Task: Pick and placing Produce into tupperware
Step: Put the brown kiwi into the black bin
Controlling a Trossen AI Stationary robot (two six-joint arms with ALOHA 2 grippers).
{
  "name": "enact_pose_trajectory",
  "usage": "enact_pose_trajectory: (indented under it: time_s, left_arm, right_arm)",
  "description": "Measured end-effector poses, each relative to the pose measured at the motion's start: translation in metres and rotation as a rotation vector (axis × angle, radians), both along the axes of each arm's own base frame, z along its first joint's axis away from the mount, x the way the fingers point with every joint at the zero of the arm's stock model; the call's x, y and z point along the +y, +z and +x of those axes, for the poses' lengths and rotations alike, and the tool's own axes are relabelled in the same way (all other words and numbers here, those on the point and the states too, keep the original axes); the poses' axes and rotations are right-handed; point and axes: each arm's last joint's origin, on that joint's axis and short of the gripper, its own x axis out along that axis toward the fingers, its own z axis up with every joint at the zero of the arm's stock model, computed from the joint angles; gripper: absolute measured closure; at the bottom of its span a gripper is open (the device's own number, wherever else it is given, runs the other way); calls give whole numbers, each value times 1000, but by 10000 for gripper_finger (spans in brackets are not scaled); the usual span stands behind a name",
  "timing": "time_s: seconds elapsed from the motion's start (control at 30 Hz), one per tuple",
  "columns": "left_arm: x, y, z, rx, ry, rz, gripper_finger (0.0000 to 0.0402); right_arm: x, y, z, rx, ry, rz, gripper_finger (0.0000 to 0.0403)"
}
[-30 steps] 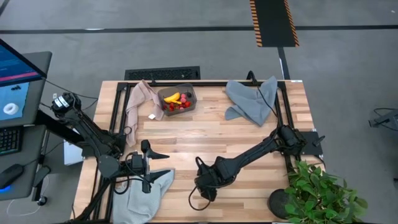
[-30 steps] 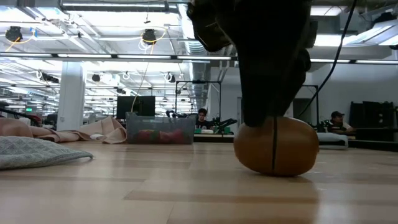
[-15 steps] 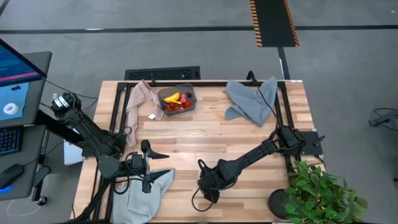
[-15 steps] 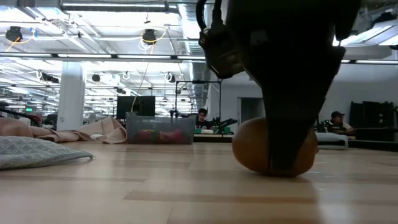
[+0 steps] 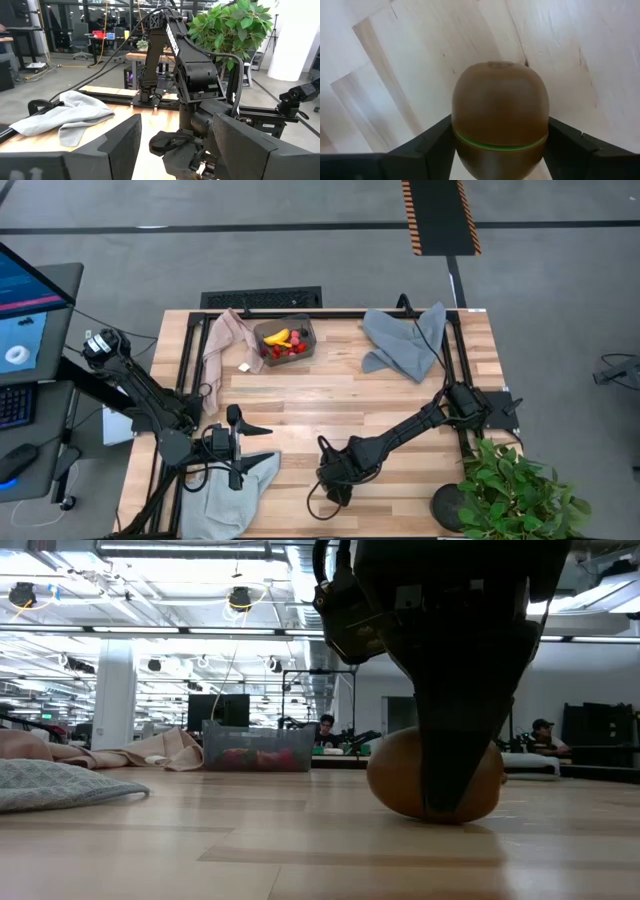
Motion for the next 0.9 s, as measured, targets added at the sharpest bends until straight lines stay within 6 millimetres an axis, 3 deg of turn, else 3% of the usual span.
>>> enact_pose_trajectory:
  time_s: [0.23,0.4,0.63,0.9]
  left_arm:
    - [0,0,0,0,3,0,166]
    - [0,0,0,0,4,0,166]
    - [0,0,0,0,4,0,166]
    - [0,0,0,0,3,1,166]
  right_arm:
    - [-6,0,6,-24,-2,9,131]
    - [-24,1,16,-48,-4,8,131]
    - [-70,2,34,-70,-5,8,132]
    - [-134,19,60,-153,-9,37,132]
